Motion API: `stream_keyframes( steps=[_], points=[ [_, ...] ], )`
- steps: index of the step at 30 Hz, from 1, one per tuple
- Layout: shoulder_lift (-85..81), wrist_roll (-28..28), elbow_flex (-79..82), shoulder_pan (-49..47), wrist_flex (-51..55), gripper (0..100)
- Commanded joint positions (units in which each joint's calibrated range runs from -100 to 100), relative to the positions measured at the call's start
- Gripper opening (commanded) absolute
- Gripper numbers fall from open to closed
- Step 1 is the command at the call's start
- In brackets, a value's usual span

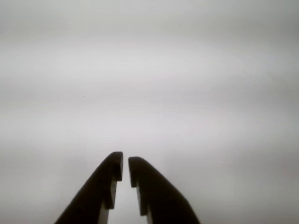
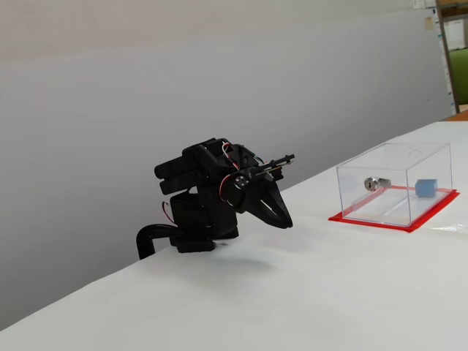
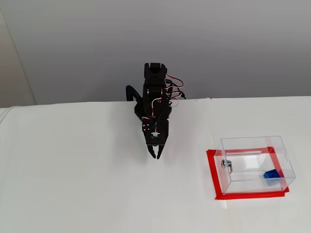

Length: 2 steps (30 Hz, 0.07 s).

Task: Pick the blue lego brick and place it into the transparent box

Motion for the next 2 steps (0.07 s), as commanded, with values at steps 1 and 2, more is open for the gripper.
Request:
stream_keyframes(
  steps=[1, 2],
  points=[
    [-0.51, -0.14, 0.68, 0.57, 0.12, 1],
    [-0.51, -0.14, 0.68, 0.57, 0.12, 1]
  ],
)
